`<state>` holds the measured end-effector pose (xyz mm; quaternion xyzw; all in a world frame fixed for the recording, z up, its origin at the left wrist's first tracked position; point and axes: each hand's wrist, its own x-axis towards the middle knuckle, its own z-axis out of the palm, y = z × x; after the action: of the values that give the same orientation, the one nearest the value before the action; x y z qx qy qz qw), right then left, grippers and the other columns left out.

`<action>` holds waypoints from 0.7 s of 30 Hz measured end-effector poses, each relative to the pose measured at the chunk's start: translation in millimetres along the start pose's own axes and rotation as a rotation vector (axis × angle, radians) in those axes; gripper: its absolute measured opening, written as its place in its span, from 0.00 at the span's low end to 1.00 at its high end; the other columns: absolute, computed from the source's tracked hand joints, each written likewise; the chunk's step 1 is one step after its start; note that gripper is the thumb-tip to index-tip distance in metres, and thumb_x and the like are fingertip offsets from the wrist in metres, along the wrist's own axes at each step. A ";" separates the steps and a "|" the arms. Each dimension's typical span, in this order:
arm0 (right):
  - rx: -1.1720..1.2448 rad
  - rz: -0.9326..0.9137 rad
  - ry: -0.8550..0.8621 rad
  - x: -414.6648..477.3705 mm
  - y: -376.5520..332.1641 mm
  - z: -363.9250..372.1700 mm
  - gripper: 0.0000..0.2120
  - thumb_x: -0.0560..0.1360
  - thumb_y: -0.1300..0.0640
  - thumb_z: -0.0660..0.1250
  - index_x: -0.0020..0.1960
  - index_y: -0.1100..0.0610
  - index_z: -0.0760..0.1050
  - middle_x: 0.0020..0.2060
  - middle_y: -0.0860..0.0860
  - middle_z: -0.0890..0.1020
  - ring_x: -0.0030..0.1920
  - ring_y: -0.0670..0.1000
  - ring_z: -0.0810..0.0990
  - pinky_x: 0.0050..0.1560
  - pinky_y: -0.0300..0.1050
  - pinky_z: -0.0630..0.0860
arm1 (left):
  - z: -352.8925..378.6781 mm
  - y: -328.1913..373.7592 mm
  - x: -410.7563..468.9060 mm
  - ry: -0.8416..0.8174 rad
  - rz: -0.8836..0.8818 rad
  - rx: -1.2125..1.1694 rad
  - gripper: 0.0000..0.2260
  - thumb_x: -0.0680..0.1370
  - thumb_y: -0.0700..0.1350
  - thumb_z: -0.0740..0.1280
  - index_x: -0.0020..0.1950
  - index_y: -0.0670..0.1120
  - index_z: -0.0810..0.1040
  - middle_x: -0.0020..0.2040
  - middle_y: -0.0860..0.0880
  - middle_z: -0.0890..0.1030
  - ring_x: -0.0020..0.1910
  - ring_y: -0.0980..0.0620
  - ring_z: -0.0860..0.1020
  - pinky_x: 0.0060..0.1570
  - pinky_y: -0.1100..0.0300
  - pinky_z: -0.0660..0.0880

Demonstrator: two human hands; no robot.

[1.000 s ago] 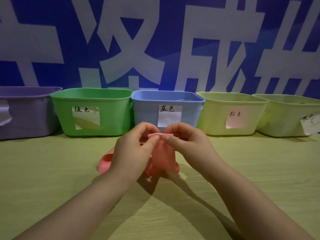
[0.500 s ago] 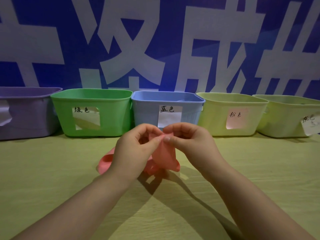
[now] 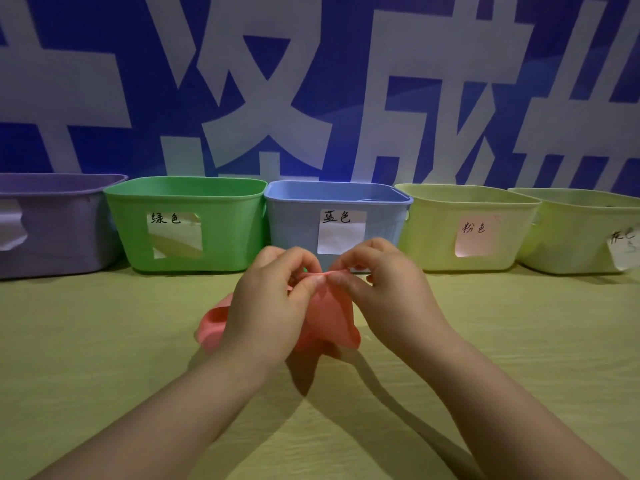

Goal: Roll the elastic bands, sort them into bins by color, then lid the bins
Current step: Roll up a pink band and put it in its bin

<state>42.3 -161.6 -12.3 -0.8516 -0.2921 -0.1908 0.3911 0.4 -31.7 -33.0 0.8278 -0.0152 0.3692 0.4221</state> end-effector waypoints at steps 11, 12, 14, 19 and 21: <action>-0.157 0.010 -0.200 -0.3 -2.9 -5.5 0.09 0.78 0.51 0.59 0.47 0.52 0.76 0.43 0.49 0.75 0.46 0.50 0.73 0.43 0.44 0.65 | 1.2 -4.3 3.2 -0.101 0.046 0.148 0.10 0.77 0.46 0.62 0.36 0.53 0.70 0.41 0.49 0.74 0.43 0.49 0.73 0.44 0.54 0.70; -0.158 0.005 -0.205 -0.7 -3.3 -5.8 0.10 0.78 0.50 0.58 0.45 0.52 0.76 0.43 0.49 0.75 0.46 0.50 0.73 0.43 0.44 0.65 | 0.7 -3.8 2.6 -0.110 0.035 0.134 0.11 0.78 0.46 0.62 0.35 0.53 0.70 0.40 0.49 0.74 0.43 0.48 0.73 0.45 0.53 0.71; -0.140 0.006 -0.206 -1.0 -2.6 -6.5 0.12 0.78 0.50 0.58 0.39 0.52 0.73 0.39 0.50 0.76 0.43 0.51 0.73 0.42 0.46 0.65 | 0.8 -4.6 2.2 -0.120 0.017 0.085 0.11 0.79 0.46 0.61 0.36 0.48 0.73 0.39 0.46 0.75 0.42 0.45 0.73 0.44 0.49 0.73; -0.034 0.064 -0.214 -2.5 1.1 -9.4 0.18 0.79 0.48 0.58 0.37 0.59 0.74 0.31 0.51 0.75 0.34 0.50 0.70 0.38 0.48 0.67 | 1.9 -4.3 4.8 -0.133 0.041 0.118 0.22 0.74 0.55 0.54 0.40 0.39 0.77 0.38 0.44 0.78 0.41 0.45 0.74 0.42 0.50 0.67; 0.033 0.084 -0.231 -1.3 3.0 -8.6 0.15 0.78 0.48 0.60 0.42 0.57 0.78 0.34 0.49 0.79 0.37 0.49 0.74 0.42 0.46 0.70 | 1.0 -6.0 5.4 -0.141 0.051 0.125 0.20 0.77 0.54 0.55 0.40 0.39 0.77 0.38 0.44 0.77 0.41 0.45 0.74 0.42 0.50 0.67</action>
<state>42.4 -170.3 -9.4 -0.8729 -0.3025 -0.0700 0.3762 7.0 -27.1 -34.1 0.8759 -0.0429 0.3209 0.3578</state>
